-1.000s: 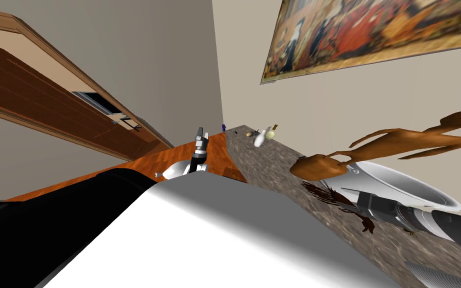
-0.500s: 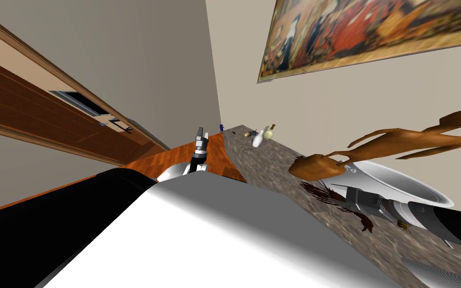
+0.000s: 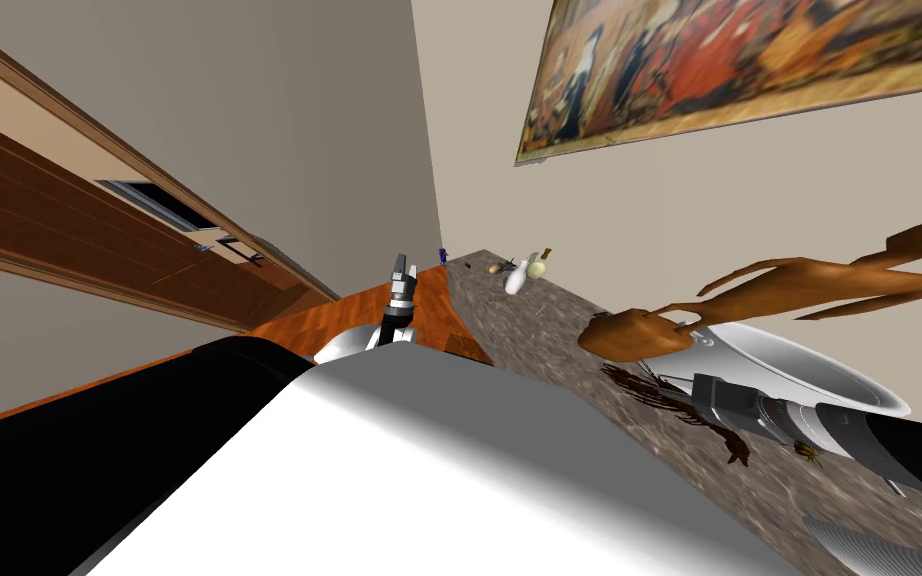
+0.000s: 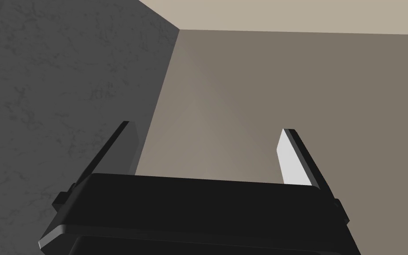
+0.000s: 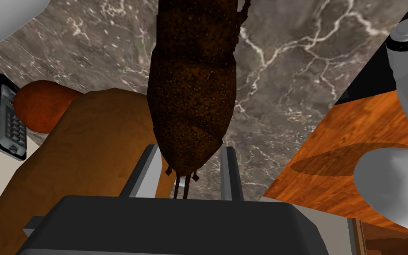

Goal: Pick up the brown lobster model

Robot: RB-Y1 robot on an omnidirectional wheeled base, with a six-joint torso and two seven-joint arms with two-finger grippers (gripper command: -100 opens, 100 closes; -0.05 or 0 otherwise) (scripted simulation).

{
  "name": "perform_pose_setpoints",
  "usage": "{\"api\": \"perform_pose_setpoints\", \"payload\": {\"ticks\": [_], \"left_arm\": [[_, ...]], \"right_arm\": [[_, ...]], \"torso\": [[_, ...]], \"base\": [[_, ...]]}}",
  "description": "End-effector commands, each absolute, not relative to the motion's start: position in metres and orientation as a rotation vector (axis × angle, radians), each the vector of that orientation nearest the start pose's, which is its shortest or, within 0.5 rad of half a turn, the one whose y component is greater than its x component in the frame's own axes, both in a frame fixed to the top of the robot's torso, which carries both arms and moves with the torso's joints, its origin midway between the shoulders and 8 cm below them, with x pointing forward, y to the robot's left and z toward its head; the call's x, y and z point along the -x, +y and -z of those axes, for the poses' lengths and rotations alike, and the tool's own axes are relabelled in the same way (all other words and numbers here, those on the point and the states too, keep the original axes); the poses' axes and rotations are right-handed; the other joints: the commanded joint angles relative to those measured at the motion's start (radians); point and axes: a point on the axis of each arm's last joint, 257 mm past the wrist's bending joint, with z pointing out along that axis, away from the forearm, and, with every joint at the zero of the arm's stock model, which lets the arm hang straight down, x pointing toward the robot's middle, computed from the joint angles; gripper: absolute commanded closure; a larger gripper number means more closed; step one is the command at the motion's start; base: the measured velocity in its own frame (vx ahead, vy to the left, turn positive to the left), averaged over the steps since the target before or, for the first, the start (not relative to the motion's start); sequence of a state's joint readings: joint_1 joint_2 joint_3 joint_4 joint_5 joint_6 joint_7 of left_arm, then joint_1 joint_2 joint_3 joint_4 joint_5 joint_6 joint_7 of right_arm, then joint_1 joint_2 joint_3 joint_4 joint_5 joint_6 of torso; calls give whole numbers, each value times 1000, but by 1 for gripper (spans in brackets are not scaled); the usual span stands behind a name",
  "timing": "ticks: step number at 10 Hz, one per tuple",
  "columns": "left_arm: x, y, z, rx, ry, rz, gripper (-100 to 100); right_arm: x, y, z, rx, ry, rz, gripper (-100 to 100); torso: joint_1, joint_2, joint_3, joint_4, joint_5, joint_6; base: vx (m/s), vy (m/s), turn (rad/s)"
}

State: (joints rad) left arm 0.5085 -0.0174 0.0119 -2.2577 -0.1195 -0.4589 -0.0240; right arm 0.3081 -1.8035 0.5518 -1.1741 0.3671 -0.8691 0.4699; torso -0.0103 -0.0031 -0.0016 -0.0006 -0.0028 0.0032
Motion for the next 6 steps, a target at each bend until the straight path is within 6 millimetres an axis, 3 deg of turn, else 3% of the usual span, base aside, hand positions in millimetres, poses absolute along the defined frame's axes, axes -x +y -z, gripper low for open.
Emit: {"api": "perform_pose_setpoints", "payload": {"ticks": [1,2,6], "left_arm": [[-356,275,-3,642,722,1172,0],[-356,275,-3,642,722,1172,0],[-356,275,-3,642,722,1172,0]], "right_arm": [[-249,-615,244,1229,2414,7,0],[-242,-623,245,1192,2426,-7,100],[-228,-642,246,1104,2460,-18,100]], "torso": [[0,0,0,0,0,0],[0,0,0,0,0,0],[-3,3,2,1,-1,-2]], "base": [[0,0,0],[-86,1,337],[-113,4,214]]}}
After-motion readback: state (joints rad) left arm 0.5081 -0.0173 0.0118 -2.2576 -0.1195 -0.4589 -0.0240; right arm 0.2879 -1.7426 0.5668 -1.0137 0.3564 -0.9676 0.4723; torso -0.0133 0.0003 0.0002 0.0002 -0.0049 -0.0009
